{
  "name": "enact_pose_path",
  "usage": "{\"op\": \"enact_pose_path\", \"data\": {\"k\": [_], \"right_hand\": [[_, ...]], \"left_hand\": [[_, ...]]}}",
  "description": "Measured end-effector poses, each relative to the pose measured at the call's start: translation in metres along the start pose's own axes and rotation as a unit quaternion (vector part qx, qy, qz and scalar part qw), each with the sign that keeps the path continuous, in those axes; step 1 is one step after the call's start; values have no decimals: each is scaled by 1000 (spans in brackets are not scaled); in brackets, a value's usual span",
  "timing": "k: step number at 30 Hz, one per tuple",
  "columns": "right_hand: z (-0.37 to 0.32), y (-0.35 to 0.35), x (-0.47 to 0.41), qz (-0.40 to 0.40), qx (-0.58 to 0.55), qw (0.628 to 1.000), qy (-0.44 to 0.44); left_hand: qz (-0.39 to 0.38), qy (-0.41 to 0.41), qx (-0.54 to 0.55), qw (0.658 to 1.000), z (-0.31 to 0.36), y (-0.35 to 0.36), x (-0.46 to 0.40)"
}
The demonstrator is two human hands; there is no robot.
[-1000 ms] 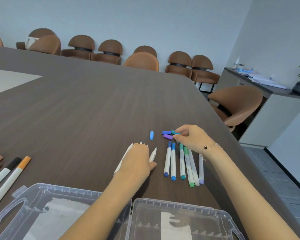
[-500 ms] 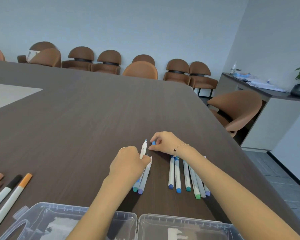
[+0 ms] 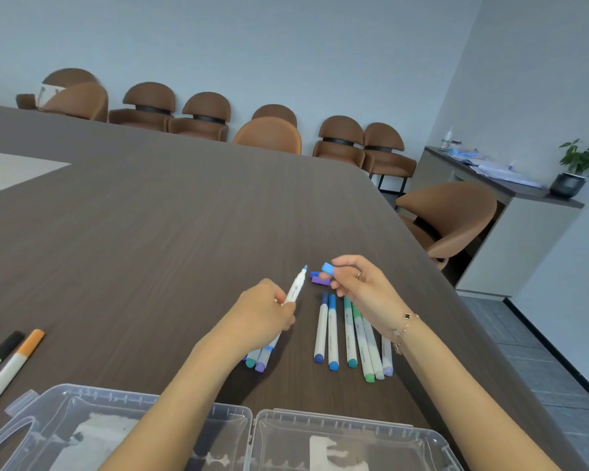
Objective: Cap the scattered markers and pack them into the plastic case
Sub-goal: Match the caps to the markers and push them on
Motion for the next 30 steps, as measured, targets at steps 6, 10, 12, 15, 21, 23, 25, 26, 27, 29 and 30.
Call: {"op": "enact_pose_path", "data": {"k": [6, 10, 12, 15, 21, 23, 25, 26, 27, 29, 30], "right_hand": [[5, -1, 2, -8, -93, 996, 6], [2, 2, 1, 7, -18, 999, -27], [-1, 4, 1, 10, 13, 999, -41], [-4, 6, 0, 6, 53, 997, -56], [-5, 8, 0, -14, 118, 991, -68], [-6, 10, 1, -21, 132, 989, -69], [-10, 11, 2, -21, 130, 989, -74], [-12, 11, 3, -20, 119, 990, -72], [-13, 11, 3, -20, 106, 992, -69], [-17, 14, 5, -27, 89, 994, -64], [-17, 16, 6, -36, 80, 995, -57]], "left_hand": [[-13, 20, 32, 999, 7, 11, 1], [-20, 15, 24, 999, 5, 13, 0], [-23, 15, 25, 999, 7, 14, 0], [-23, 16, 19, 999, 7, 15, 1], [-26, 13, 26, 999, 5, 14, 0], [-25, 13, 25, 999, 3, 15, 0], [-23, 16, 25, 999, 3, 15, -1], [-23, 18, 30, 999, 4, 15, -1], [-22, 20, 38, 999, 4, 15, -1], [-26, 23, 72, 997, 7, 15, 0], [-29, 25, 94, 995, 8, 14, 1]]}}
Point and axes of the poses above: each hand's wrist, its own x-axis away from the middle knuckle, its own y-axis out of the palm, z = x × y, the point moved 6 cm from there along -x, towards the middle knuckle, and after that the axes turned 3 degrees about -x, right-handed, at the moved point
